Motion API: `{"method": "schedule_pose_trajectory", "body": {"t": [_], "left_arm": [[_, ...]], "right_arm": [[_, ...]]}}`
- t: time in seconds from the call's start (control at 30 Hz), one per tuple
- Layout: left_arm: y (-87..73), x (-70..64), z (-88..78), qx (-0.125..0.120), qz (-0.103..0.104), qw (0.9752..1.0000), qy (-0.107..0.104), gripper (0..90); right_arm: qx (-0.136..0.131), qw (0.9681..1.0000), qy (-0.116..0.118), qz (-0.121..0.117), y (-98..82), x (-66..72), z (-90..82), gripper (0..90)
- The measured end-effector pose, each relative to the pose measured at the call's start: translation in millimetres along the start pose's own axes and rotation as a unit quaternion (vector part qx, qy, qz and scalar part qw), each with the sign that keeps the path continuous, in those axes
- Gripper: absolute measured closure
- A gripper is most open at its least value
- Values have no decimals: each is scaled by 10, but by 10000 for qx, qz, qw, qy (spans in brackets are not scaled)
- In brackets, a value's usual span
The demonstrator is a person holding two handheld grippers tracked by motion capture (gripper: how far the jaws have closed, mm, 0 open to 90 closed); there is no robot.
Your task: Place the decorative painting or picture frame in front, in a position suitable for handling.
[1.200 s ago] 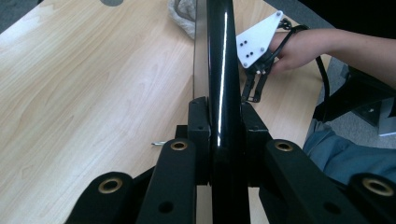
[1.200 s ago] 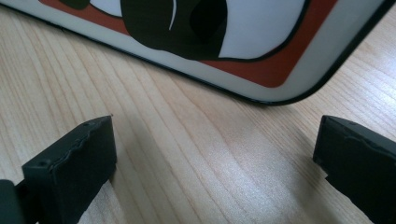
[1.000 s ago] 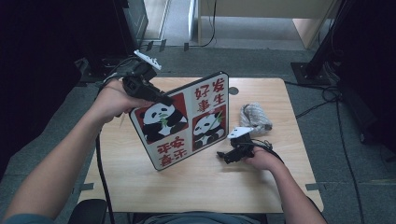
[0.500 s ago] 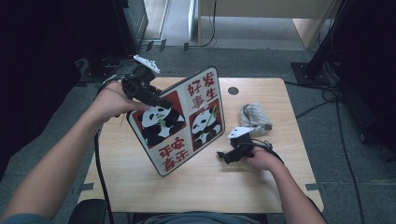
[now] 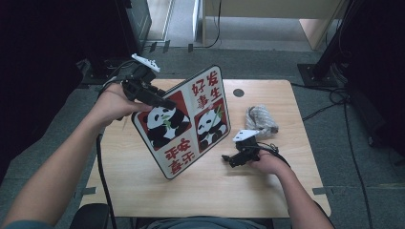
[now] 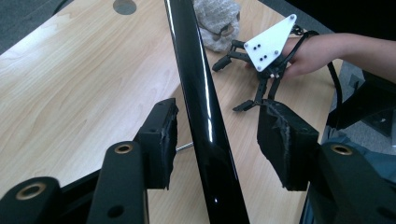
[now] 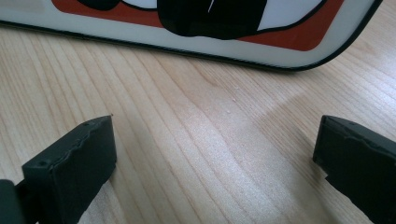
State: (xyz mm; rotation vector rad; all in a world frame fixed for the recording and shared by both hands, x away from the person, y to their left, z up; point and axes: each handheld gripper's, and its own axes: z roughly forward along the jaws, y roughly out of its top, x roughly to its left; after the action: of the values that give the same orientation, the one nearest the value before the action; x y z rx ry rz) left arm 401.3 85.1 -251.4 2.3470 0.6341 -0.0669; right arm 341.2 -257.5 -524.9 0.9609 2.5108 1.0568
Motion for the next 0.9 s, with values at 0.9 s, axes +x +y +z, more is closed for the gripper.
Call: {"method": "schedule_pose_trajectory", "body": {"t": [0.9], "left_arm": [[-597, -154, -275, -758, -322, 9966, 96, 403]], "right_arm": [[-12, 9997, -180, 169, 19, 35, 21, 0]]}}
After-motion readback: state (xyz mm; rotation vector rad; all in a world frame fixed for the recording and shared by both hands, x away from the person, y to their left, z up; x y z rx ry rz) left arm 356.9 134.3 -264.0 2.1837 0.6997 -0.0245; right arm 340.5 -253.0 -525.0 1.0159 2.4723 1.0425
